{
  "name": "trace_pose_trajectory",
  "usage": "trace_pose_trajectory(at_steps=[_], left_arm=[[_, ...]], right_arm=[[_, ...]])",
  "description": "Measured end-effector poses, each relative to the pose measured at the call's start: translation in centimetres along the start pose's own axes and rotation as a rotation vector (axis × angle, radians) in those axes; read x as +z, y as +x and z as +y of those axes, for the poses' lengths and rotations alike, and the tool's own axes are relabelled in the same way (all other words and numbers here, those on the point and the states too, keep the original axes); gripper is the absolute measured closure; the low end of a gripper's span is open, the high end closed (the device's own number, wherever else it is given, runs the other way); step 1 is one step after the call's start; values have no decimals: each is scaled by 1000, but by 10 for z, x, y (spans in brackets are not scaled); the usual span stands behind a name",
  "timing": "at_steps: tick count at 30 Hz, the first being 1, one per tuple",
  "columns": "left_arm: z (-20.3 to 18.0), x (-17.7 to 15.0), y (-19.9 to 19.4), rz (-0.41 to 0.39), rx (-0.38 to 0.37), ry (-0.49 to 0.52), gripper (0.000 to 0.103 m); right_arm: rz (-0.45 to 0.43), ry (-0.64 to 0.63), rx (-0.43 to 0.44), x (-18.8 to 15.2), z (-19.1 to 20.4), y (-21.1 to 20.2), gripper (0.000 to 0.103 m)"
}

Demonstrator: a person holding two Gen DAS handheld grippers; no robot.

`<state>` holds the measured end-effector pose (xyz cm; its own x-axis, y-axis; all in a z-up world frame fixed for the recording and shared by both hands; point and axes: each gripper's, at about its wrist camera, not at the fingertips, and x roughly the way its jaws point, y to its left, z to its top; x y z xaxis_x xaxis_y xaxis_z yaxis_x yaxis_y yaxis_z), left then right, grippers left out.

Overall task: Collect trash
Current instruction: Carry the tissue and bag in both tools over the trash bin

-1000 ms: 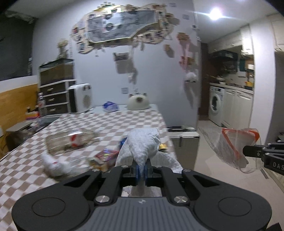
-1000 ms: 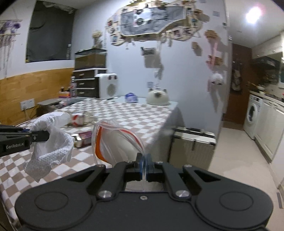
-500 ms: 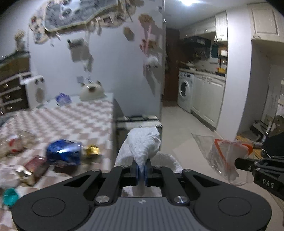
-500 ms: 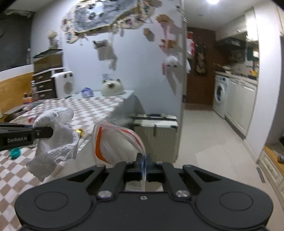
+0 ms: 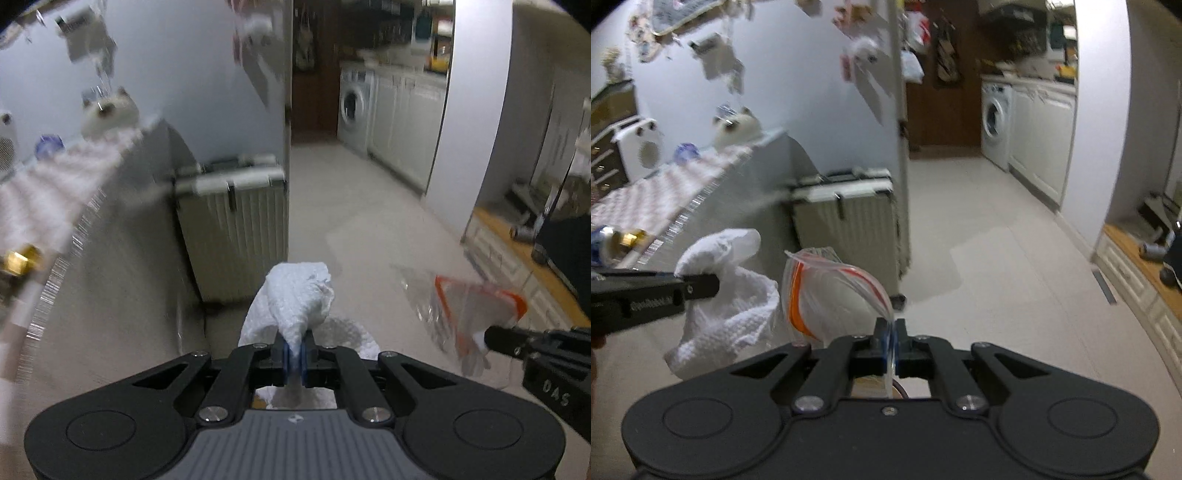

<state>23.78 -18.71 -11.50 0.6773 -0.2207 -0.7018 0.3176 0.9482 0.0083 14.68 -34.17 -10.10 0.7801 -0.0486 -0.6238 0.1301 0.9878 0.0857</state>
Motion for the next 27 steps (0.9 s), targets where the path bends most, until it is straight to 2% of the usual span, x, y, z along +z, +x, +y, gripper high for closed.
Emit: trace_pose_trajectory(at_steps=[7, 12, 16, 22, 27], left_arm=[[-10, -25, 90, 140, 59, -34, 97], [-2, -55, 155, 238, 96, -95, 97], [4, -81, 198, 312, 97, -142, 97], [22, -115, 251, 380, 120, -195, 97], [42, -143, 285, 397, 127, -169, 97]], right_arm=[[108, 74, -18, -29, -29, 72, 100], [197, 133, -19, -57, -40, 127, 100], [261, 193, -25, -80, -52, 170, 100], [352, 270, -13, -111, -57, 234, 100], [442, 304, 10, -143, -47, 292, 100]])
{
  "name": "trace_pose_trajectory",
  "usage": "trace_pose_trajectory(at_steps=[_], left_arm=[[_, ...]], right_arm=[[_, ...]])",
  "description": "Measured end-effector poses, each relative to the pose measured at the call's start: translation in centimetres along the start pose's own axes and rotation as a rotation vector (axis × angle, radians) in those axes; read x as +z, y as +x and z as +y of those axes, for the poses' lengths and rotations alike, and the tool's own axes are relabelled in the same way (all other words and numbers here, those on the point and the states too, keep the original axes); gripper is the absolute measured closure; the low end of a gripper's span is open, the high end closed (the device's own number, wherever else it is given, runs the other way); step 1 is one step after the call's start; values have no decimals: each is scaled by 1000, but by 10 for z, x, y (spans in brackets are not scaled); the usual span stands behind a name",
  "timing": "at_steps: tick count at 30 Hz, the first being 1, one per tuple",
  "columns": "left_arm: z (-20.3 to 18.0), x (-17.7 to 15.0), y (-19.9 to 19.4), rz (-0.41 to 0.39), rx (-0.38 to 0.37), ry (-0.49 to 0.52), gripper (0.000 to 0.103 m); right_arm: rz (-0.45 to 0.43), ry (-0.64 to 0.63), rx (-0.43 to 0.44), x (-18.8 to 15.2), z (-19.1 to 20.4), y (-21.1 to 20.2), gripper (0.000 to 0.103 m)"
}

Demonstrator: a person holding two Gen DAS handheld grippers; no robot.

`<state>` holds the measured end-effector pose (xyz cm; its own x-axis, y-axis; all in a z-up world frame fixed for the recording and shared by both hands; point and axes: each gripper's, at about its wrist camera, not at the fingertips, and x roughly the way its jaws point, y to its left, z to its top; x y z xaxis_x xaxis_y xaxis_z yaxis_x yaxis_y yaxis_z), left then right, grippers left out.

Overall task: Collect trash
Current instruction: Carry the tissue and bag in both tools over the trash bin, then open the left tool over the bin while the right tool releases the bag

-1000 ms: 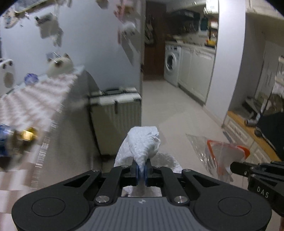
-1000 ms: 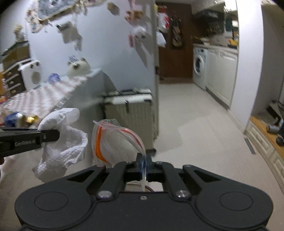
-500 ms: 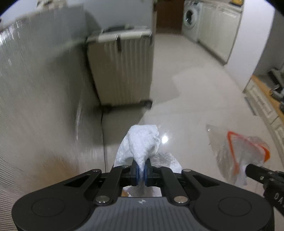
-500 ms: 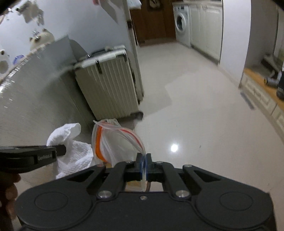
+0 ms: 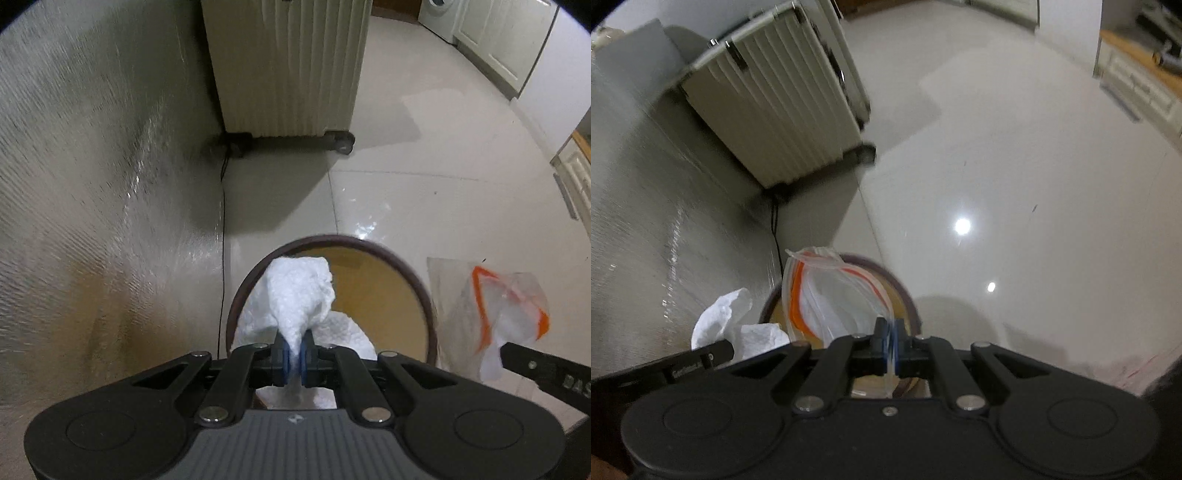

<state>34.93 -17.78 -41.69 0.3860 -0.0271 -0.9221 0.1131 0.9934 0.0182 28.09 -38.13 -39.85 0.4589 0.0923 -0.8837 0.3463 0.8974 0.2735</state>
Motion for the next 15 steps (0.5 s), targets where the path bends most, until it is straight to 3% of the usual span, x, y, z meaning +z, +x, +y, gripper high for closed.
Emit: trace_pose_trajectory(at_steps=[7, 15], left_arm=[[13, -6, 44, 19, -10, 3, 97], [9, 0, 66, -5, -12, 28, 91]], right_arm=[[92, 66, 16, -17, 5, 72, 100], [106, 76, 3, -18, 17, 103, 100]])
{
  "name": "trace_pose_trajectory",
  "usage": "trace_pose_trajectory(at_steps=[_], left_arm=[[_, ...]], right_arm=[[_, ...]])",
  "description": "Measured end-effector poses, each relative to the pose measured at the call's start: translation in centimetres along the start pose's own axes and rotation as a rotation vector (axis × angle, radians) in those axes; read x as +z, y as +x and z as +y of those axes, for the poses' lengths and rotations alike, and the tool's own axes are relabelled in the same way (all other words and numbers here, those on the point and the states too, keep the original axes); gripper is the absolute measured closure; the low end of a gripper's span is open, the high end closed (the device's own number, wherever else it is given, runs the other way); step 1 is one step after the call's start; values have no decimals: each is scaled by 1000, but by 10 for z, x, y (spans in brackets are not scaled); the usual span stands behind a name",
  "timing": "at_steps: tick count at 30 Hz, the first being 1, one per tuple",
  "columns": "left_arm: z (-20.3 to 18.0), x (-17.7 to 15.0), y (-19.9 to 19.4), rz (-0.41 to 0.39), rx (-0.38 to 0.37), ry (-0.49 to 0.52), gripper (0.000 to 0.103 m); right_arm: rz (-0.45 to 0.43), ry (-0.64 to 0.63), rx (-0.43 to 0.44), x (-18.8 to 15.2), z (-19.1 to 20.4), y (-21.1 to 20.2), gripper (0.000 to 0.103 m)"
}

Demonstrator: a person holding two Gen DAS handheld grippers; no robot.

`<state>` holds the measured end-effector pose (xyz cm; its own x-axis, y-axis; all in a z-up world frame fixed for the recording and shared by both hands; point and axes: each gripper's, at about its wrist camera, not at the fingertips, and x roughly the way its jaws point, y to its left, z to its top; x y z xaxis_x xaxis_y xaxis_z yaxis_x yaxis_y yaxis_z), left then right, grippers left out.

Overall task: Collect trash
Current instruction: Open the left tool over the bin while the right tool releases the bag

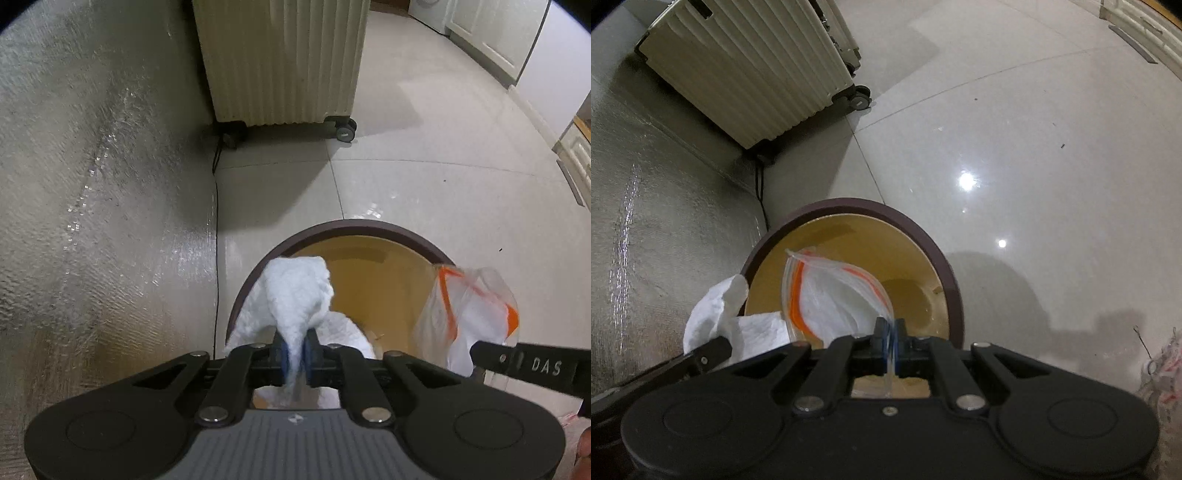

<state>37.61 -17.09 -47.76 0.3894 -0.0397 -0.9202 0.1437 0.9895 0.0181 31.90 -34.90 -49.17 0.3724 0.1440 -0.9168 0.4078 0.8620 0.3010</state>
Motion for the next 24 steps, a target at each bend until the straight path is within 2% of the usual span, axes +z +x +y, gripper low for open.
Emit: trace_pose_trajectory(at_steps=[1, 6, 8, 17, 24], left_arm=[[1, 1, 2, 8, -7, -4, 90], [3, -4, 8, 40, -13, -2, 67], [3, -6, 9, 51, -14, -8, 65], [7, -18, 10, 123, 8, -16, 61], [13, -25, -8, 144, 39, -18, 58]], right_arm=[[-4, 1, 2, 0, -1, 0, 99], [4, -9, 11, 6, 1, 7, 97], [12, -16, 2, 5, -1, 4, 87], [35, -115, 21, -2, 0, -1, 78], [24, -189, 22, -4, 6, -20, 65]])
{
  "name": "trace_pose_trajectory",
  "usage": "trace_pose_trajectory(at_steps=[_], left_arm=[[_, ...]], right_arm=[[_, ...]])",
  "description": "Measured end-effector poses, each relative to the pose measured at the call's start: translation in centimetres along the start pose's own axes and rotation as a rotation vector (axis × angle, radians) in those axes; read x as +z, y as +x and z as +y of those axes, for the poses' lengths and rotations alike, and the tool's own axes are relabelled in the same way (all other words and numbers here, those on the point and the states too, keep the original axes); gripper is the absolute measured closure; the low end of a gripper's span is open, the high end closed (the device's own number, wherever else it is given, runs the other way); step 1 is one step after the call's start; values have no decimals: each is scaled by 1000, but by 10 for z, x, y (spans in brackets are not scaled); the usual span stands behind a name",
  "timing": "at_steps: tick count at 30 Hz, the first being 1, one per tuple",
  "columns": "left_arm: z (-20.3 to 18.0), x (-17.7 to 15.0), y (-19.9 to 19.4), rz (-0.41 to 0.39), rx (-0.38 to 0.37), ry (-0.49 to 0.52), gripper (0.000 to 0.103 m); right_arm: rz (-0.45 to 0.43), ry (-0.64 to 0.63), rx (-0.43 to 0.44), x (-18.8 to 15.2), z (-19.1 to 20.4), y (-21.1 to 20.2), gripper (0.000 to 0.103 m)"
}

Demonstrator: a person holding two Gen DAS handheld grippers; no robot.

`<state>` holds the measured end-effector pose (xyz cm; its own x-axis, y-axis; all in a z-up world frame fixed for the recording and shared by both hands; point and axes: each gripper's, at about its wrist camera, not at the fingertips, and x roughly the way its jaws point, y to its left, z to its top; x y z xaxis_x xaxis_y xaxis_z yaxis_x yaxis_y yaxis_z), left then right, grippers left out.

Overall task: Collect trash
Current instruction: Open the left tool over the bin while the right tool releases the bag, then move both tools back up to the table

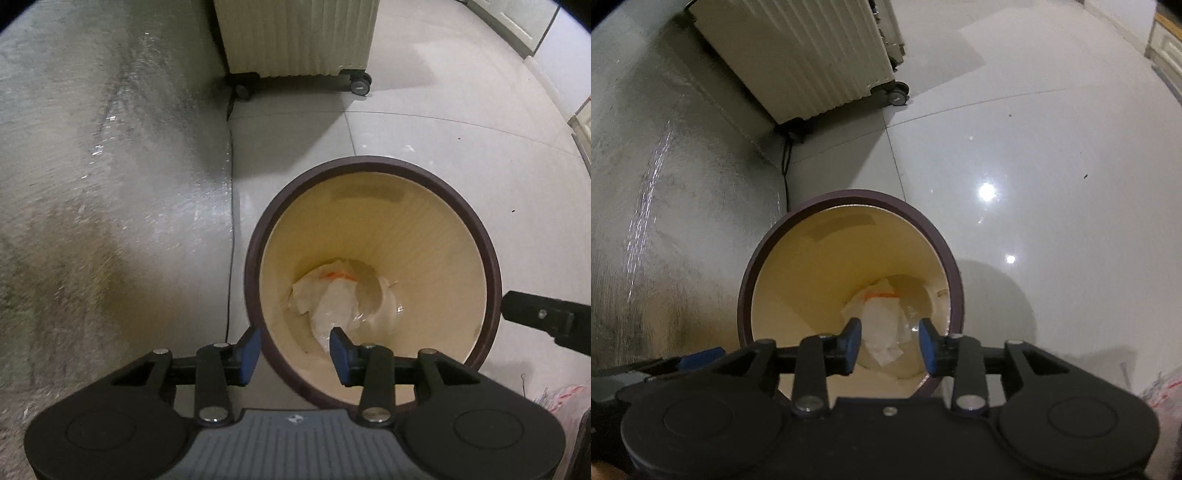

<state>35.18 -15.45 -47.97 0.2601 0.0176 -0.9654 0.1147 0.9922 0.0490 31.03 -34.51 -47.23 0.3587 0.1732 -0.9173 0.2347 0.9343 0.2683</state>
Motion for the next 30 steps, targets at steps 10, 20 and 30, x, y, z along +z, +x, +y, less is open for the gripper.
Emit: trace_pose_trajectory(at_steps=[10, 20, 30], left_arm=[[17, -7, -29, -3, 27, -36, 6], [21, -16, -57, -29, 34, -40, 0], [21, -29, -89, -58, 41, -24, 0]], right_arm=[[-19, -59, -34, -9, -2, -29, 24], [-36, -88, -80, -20, -5, -50, 0], [-59, -77, -120, -34, -14, -83, 0]])
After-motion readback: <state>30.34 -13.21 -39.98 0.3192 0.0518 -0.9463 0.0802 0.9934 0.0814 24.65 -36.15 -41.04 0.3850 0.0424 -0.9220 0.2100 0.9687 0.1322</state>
